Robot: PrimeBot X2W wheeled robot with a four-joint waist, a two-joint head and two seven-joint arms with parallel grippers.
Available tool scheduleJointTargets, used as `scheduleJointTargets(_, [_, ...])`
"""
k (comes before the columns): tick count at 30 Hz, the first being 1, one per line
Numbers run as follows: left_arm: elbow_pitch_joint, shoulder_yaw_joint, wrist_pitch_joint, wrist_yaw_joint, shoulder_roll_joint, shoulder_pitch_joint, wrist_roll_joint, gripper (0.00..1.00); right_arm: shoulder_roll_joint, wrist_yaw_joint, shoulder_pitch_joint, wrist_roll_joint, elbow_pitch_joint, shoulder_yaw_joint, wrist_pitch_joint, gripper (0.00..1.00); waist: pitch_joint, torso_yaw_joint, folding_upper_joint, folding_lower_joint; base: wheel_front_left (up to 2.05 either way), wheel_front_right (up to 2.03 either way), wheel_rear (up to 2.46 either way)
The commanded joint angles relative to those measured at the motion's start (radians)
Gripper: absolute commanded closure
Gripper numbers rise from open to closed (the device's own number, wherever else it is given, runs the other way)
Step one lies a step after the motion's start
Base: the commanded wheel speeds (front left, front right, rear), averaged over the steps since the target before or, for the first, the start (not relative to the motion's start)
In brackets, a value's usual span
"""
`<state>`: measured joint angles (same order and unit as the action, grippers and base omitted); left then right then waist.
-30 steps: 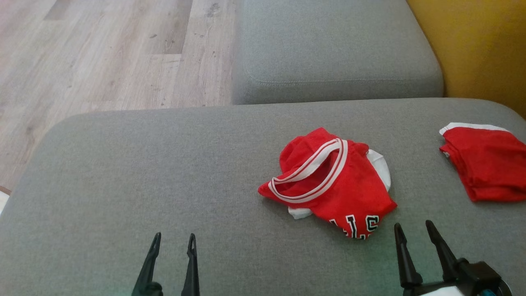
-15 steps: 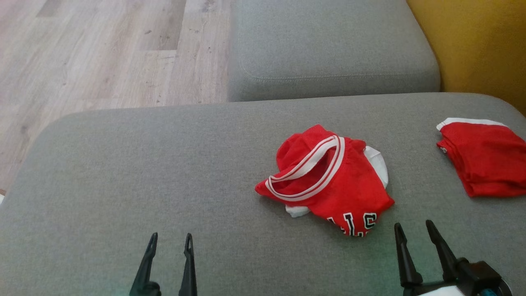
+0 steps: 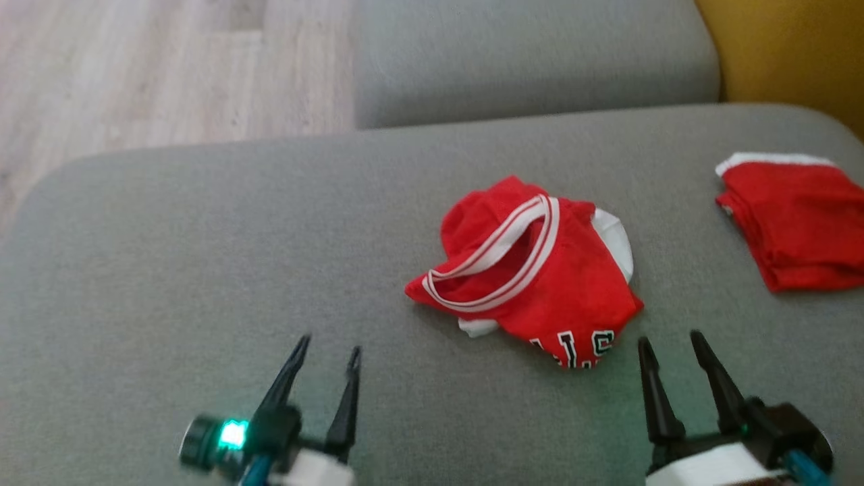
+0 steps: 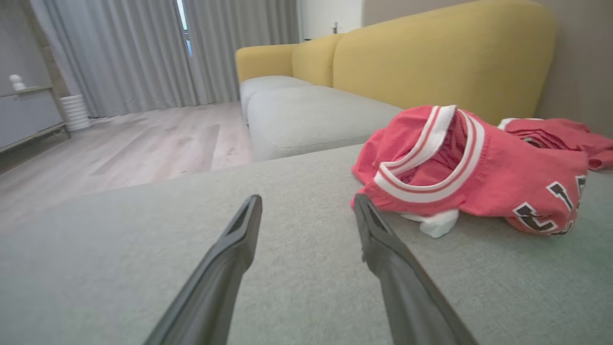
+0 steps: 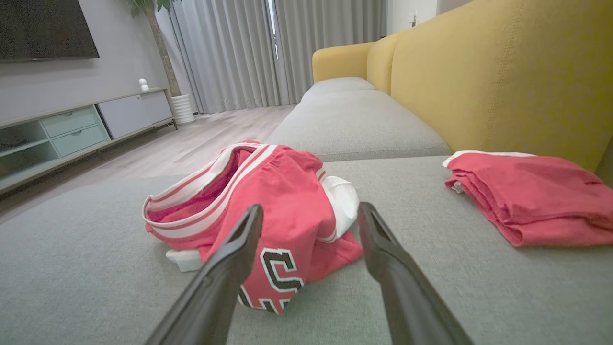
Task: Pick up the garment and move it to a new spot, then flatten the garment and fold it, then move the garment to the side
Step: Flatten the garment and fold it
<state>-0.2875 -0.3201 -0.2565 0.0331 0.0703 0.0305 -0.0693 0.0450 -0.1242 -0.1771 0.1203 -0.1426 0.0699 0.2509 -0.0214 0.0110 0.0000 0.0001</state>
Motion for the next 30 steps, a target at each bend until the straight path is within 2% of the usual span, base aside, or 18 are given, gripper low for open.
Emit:
scheduleJointTargets(1, [-0.02, 0.01, -0.005, -0.026, 0.0, -0.112, 0.016, 0.0, 0.016, -0.007, 0.063, -0.008, 0.04, 0.034, 0.011, 0.0, 0.048, -0.024, 0.0, -0.0001, 0.0, 0.0, 0.0])
scheduleJointTargets(5, [-0.126, -0.036, -0.005, -0.083, 0.01, -0.255, 0.049, 0.0, 0.034, -0.007, 0.097, -0.005, 0.051, 0.043, 0.011, 0.0, 0.116, -0.048, 0.0, -0.0001, 0.0, 0.0, 0.0])
scheduleJointTargets(11, [-0.276, -0.088, -0.004, -0.114, 0.03, -0.41, 0.102, 0.0, 0.054, -0.007, 0.139, 0.003, 0.056, 0.062, 0.011, 0.0, 0.172, -0.085, 0.0, -0.0001, 0.0, 0.0, 0.0])
scheduleJointTargets(16, [-0.439, -0.137, -0.005, -0.122, 0.039, -0.539, 0.15, 0.0, 0.063, -0.007, 0.169, 0.011, 0.058, 0.078, 0.011, 0.0, 0.21, -0.121, 0.0, -0.0001, 0.0, 0.0, 0.0])
scheduleJointTargets(25, [-0.492, -0.219, -0.005, -0.15, 0.049, -0.62, 0.157, 0.0, 0.069, -0.007, 0.186, 0.016, 0.05, 0.089, 0.011, 0.0, 0.222, -0.161, 0.0, -0.0001, 0.0, 0.0, 0.0])
scheduleJointTargets(26, [-0.488, -0.232, -0.005, -0.153, 0.051, -0.622, 0.157, 0.55, 0.069, -0.007, 0.186, 0.016, 0.048, 0.09, 0.011, 0.0, 0.219, -0.164, 0.0, -0.0001, 0.0, 0.0, 0.0])
scheduleJointTargets(27, [-0.486, -0.249, -0.005, -0.156, 0.053, -0.623, 0.155, 1.0, 0.069, -0.007, 0.185, 0.016, 0.046, 0.09, 0.011, 0.0, 0.215, -0.167, 0.0, -0.0001, 0.0, 0.0, 0.0])
scheduleJointTargets(30, [-0.464, -0.308, -0.005, -0.161, 0.055, -0.618, 0.143, 1.0, 0.066, -0.007, 0.177, 0.015, 0.039, 0.092, 0.011, 0.0, 0.195, -0.176, 0.0, -0.0001, 0.0, 0.0, 0.0])
